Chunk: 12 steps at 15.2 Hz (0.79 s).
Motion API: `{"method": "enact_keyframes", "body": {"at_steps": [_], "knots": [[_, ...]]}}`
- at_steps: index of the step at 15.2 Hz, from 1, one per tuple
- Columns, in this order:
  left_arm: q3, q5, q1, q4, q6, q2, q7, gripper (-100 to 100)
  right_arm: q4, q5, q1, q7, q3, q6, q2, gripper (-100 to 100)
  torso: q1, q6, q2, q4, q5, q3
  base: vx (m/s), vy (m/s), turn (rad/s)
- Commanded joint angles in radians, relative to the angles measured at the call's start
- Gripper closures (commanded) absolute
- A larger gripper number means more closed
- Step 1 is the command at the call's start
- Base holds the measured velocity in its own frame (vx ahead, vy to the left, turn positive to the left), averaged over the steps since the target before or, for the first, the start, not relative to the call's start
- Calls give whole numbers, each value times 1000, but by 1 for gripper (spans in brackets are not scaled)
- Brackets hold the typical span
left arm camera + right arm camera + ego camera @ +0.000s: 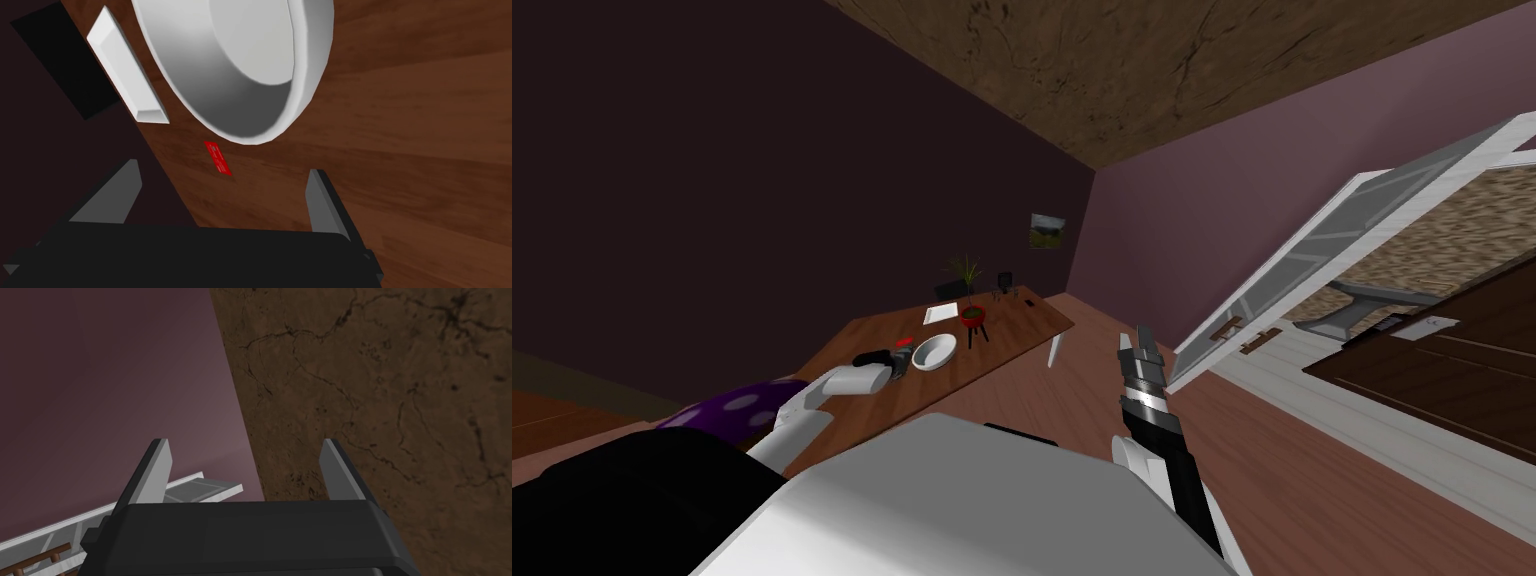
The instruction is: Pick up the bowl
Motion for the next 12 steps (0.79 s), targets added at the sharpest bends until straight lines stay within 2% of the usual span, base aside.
{"method": "enact_keyframes", "body": {"at_steps": [1, 2, 4, 5, 6, 7, 8, 9, 12], "knots": [[5, 18, -2, 24, 38, 7, 11, -100, 0, 0, 0, 0, 0, 0, 0, 0, 0, 0, 0, 0, 0, 0, 49, -31, -73], [10, 40, -8, 57, 68, 15, 25, -100, 0, 0, 0, 0, 0, 0, 0, 0, 0, 0, 0, 0, 0, 0, 66, -36, -87], [10, 40, -8, 57, 77, 15, 25, -100, 0, 0, 0, 0, 0, 0, 0, 0, 0, 0, -1, 0, 0, -1, 61, -28, -51], [15, 62, -13, 88, 113, 23, 39, -100, 0, 0, 0, 0, 0, 0, 0, 0, 0, 0, 0, 0, 0, 0, 45, -27, -61], [15, 62, -13, 88, 114, 23, 39, -100, 0, 0, 0, 0, 0, 0, 0, 0, 0, 0, 0, 0, 0, 0, 47, -27, -70], [20, 82, -18, 118, 146, 29, 53, -100, 0, 0, 0, 0, 0, 0, 0, 0, 0, 0, 0, 0, 0, 0, 58, -29, -94], [20, 82, -18, 118, 148, 29, 53, -100, 0, 0, 0, 0, 0, 0, 0, 0, 0, 0, 0, 0, 0, 0, 57, -25, -81], [23, 101, -23, 147, 180, 34, 66, -100, 0, 0, 0, 0, 0, 0, 0, 0, 0, 0, 0, 0, 0, 0, 62, -31, -92], [27, 119, -28, 173, 210, 38, 79, -100, 0, 0, 0, 0, 0, 0, 0, 0, 0, 0, -1, 0, 0, -1, 70, -30, -74]]}}
